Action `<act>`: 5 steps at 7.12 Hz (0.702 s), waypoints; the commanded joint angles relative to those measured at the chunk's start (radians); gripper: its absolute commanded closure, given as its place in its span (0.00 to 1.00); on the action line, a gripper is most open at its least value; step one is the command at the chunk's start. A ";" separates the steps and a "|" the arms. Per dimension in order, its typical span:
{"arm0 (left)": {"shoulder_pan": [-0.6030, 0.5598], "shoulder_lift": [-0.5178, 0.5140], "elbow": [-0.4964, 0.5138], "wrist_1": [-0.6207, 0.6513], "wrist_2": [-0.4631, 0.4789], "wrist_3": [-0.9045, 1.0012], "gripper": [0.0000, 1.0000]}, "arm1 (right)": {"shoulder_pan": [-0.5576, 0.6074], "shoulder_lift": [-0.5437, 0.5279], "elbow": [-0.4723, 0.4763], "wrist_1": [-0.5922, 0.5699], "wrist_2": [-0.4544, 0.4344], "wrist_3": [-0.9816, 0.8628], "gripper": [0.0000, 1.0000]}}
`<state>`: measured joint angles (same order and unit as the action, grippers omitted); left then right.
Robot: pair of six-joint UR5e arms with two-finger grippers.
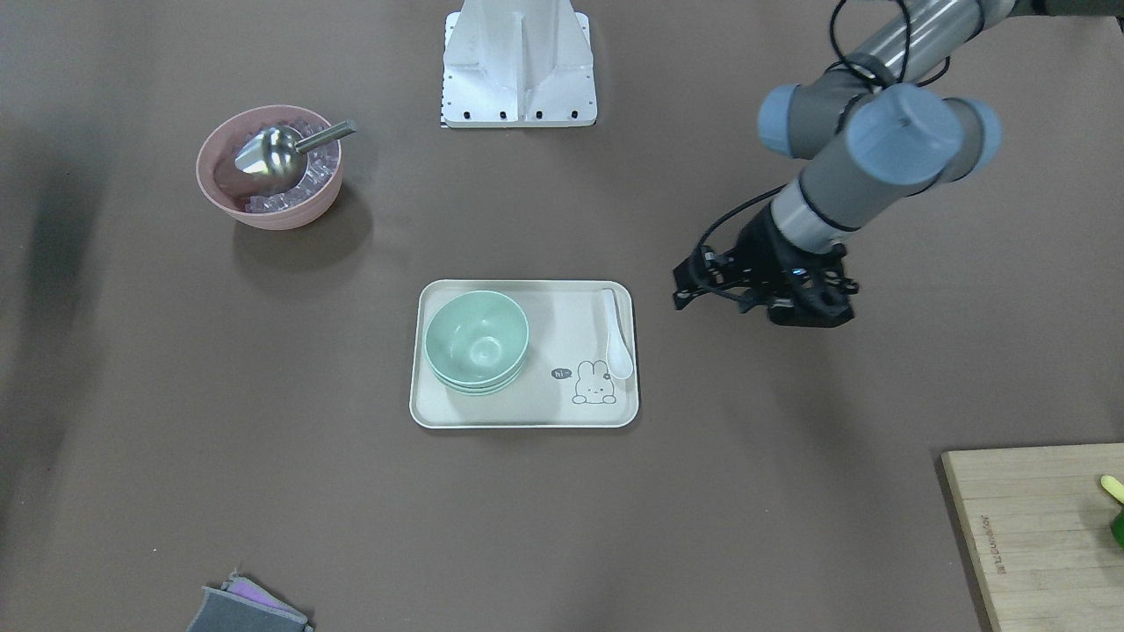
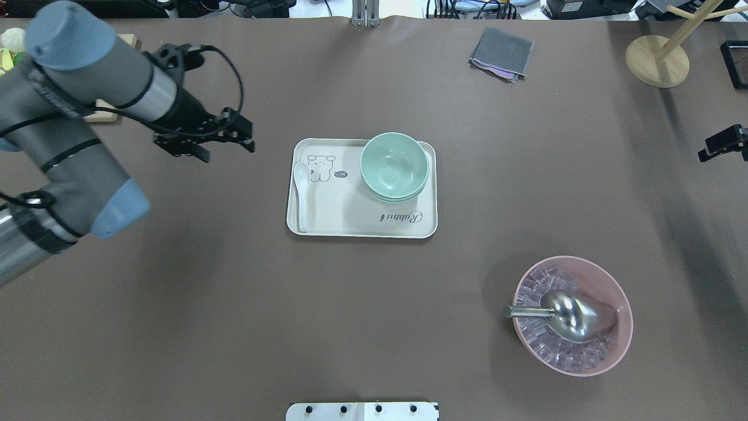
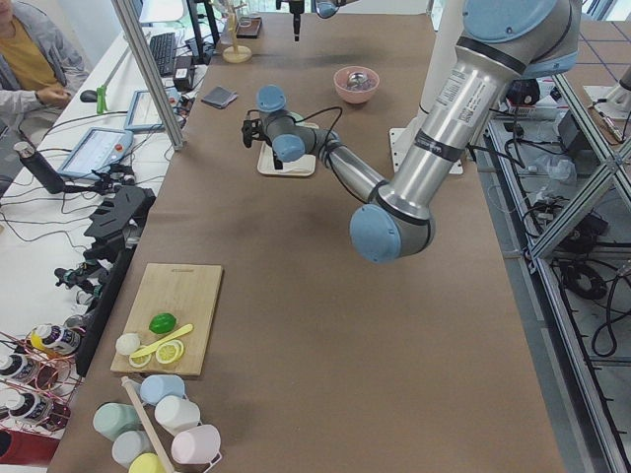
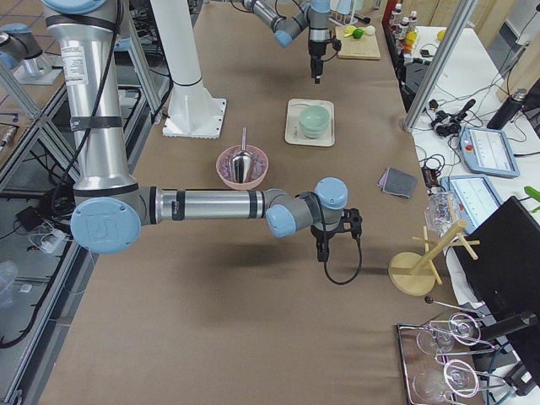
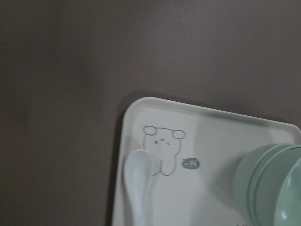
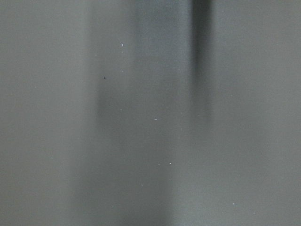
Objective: Stack green bowls together
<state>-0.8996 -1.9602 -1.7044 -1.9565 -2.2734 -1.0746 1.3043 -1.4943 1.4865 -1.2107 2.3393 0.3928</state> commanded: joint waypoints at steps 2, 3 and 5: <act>-0.242 0.433 -0.121 0.031 -0.012 0.681 0.01 | 0.038 -0.003 -0.008 -0.007 0.000 -0.068 0.00; -0.328 0.496 -0.082 0.031 -0.012 0.881 0.01 | 0.049 -0.012 -0.006 -0.003 0.008 -0.069 0.00; -0.433 0.588 -0.003 0.033 -0.005 1.112 0.01 | 0.072 -0.020 -0.018 -0.006 0.009 -0.150 0.00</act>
<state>-1.2718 -1.4345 -1.7486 -1.9255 -2.2845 -0.0938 1.3589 -1.5097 1.4767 -1.2133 2.3478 0.2992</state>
